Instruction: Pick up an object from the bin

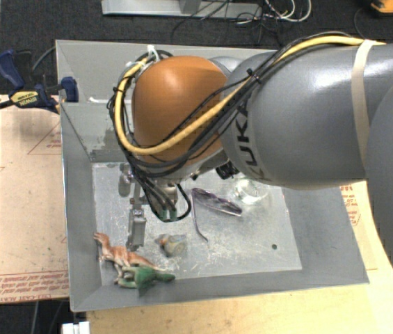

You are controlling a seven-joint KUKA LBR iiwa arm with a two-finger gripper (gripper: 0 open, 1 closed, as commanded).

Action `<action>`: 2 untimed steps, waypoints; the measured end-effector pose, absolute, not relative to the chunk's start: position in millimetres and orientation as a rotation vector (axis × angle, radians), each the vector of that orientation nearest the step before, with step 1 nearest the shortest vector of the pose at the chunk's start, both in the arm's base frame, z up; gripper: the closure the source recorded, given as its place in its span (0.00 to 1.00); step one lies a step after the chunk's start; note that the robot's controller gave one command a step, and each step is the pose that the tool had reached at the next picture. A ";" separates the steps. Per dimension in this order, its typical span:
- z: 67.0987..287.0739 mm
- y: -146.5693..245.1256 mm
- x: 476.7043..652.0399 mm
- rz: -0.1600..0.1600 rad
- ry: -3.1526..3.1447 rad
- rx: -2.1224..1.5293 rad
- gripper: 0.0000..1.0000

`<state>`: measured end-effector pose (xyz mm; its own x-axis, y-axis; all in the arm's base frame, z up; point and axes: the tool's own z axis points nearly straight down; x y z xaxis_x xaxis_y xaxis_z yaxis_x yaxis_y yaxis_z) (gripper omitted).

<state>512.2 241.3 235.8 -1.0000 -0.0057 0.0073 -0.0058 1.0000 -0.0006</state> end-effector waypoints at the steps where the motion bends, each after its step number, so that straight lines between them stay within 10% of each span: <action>1: 240.6 239.6 514.3 -0.002 -3.142 0.000 0.00; 2: 154.2 230.8 502.3 0.001 -3.127 0.185 0.00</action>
Offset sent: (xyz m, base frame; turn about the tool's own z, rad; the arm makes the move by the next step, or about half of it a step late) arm -0.0098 -0.0108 -0.0802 -0.1134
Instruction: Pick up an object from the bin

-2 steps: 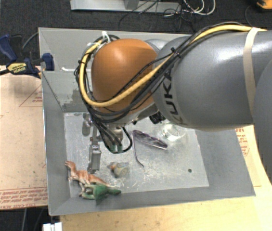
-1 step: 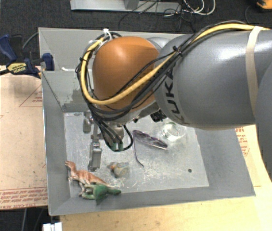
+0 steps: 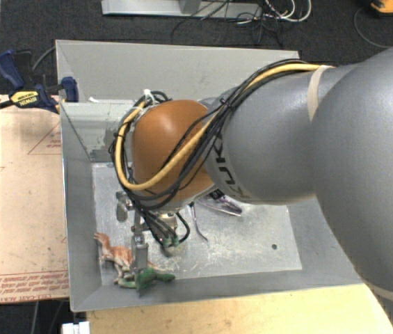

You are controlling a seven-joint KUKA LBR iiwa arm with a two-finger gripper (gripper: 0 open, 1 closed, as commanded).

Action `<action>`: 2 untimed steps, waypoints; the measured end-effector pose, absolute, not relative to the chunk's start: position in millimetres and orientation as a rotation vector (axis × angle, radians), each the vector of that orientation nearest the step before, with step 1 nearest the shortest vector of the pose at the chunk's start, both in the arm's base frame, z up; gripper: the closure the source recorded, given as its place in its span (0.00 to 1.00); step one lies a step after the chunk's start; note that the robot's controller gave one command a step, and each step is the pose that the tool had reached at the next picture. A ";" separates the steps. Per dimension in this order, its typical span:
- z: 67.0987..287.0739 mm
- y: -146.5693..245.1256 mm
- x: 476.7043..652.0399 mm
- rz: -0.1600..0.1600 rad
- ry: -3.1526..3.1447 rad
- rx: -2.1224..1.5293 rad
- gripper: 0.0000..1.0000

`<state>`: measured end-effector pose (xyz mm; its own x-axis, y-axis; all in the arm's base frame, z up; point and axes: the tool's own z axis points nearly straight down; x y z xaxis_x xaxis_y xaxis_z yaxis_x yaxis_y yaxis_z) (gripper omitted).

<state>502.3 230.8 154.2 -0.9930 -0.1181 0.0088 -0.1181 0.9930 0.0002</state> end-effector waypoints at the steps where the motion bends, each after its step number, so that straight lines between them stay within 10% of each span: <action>1: 118.4 220.7 502.4 -0.002 -3.137 0.143 0.00; 2: 85.3 233.2 492.5 -0.018 -3.107 0.570 0.00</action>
Offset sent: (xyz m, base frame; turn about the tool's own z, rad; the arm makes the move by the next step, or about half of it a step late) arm -0.0198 -0.0019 -0.0842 -0.2846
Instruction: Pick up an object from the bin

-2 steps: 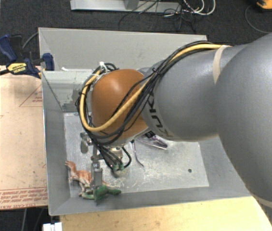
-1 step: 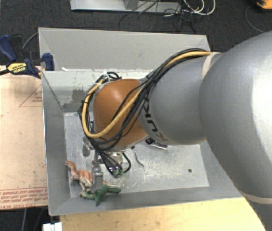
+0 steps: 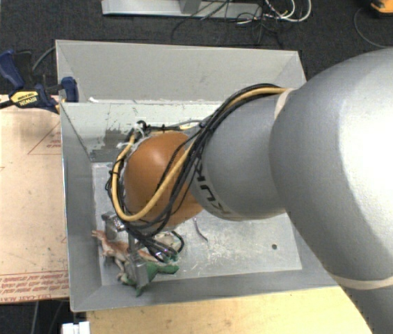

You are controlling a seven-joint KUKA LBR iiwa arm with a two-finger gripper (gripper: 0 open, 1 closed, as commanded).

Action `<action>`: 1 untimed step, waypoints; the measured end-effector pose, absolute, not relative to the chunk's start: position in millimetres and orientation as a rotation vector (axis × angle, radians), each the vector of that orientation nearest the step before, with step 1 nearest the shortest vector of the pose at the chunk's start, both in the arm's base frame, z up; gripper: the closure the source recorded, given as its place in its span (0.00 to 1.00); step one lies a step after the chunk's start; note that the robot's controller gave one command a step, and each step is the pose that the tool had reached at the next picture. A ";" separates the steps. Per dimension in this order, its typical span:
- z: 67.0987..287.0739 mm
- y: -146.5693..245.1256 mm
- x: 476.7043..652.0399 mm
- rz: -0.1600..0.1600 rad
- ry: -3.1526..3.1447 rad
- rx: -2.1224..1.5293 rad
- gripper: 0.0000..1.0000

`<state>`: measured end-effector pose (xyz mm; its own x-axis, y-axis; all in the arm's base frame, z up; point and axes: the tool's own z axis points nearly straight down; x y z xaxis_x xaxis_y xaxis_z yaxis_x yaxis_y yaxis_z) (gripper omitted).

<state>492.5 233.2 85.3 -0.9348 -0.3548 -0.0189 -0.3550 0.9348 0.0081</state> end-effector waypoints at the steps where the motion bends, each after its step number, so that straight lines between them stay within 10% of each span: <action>1: 73.4 229.5 501.2 0.015 3.102 -0.436 1.00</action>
Offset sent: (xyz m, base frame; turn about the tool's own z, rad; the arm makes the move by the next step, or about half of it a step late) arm 0.0000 0.0000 0.0000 0.0000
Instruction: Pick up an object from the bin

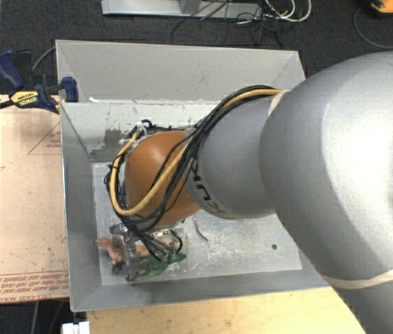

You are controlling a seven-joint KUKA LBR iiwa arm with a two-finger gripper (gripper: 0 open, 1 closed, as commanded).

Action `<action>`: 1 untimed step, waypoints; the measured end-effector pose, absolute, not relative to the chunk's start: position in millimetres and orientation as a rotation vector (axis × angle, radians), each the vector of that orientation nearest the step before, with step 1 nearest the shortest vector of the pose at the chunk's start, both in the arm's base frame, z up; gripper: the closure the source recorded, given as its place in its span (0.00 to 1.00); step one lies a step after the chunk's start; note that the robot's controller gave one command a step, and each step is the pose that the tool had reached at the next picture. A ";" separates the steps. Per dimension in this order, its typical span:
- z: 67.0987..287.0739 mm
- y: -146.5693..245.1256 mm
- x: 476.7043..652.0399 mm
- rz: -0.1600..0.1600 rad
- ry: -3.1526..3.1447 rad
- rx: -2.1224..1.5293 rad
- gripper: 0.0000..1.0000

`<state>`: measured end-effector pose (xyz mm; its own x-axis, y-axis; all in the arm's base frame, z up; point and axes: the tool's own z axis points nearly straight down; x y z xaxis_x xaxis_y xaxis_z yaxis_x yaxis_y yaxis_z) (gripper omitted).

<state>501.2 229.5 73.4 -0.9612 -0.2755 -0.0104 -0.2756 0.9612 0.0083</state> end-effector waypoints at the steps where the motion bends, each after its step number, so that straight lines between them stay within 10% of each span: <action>1: 73.0 229.1 500.8 0.014 3.104 -0.436 1.00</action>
Offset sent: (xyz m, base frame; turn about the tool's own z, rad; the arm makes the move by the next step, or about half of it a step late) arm -0.0106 0.0073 0.1353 -0.0268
